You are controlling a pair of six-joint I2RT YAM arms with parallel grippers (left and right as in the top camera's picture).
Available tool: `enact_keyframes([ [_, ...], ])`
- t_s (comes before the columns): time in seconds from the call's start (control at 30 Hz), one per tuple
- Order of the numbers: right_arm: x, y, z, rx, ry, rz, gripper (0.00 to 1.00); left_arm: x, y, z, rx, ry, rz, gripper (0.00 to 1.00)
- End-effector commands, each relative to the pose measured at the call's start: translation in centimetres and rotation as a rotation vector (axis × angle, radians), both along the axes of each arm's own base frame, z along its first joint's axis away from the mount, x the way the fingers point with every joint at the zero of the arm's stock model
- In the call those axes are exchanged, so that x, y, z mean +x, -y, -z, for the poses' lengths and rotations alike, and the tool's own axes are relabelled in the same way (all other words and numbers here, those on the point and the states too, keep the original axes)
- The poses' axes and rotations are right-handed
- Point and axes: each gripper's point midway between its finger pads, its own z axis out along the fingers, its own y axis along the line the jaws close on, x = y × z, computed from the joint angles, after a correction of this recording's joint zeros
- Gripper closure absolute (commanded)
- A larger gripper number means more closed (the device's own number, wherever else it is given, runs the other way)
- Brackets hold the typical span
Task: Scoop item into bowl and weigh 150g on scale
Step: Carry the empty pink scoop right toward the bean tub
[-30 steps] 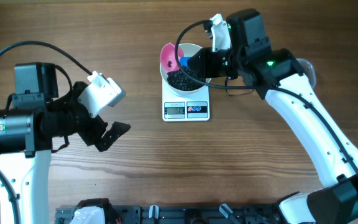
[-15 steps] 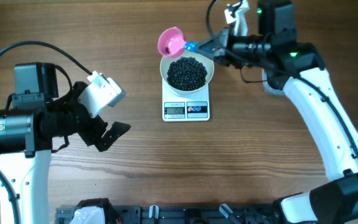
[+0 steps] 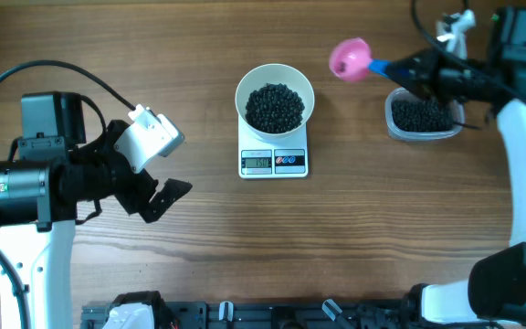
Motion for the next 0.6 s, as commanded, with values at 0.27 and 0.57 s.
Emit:
enact_keyframes([
  [0.27,-6.0,17.5,7.0,-0.624,-0.166,0.094,0.96,0.0,0.1,0.2,-0.003,-0.011,-0.004,0.0],
  [0.57,-4.7,17.8,7.3,-0.86,-0.177,0.058,0.96,0.0,0.1,0.2,-0.003,-0.012,-0.005,0.0],
])
